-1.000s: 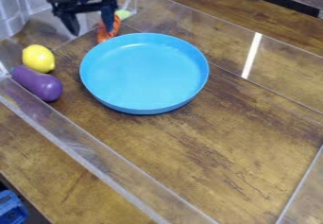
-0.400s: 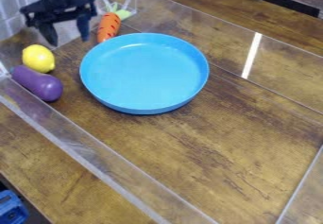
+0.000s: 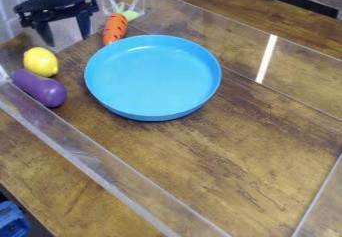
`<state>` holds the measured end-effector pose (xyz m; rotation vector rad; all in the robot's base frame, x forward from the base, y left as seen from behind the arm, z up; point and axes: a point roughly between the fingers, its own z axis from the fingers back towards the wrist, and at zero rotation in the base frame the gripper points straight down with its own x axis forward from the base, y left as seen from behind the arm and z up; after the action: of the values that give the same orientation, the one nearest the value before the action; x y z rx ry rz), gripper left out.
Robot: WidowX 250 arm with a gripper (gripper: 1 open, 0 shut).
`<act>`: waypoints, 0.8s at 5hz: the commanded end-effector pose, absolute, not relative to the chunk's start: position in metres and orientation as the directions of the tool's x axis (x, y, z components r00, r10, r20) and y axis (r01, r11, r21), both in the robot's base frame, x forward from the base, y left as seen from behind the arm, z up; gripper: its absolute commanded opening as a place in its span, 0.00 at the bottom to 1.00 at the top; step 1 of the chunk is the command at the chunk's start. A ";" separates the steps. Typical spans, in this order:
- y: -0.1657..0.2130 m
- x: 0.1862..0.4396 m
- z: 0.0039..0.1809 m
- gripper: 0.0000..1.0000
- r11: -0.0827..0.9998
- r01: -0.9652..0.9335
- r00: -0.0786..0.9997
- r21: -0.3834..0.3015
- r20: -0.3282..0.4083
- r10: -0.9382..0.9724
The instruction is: Remove the lemon from the blue tray and put it on the table
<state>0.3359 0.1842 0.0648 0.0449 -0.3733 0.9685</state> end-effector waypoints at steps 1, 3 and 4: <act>0.188 0.342 0.086 1.00 0.575 -0.803 0.482 -0.157 0.395 0.782; 0.191 0.348 0.090 1.00 0.532 -0.833 0.440 -0.152 0.402 0.803; 0.188 0.351 0.096 1.00 0.483 -0.861 0.391 -0.158 0.402 0.828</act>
<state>0.3425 0.1887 0.0757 0.0868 -0.4014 1.0834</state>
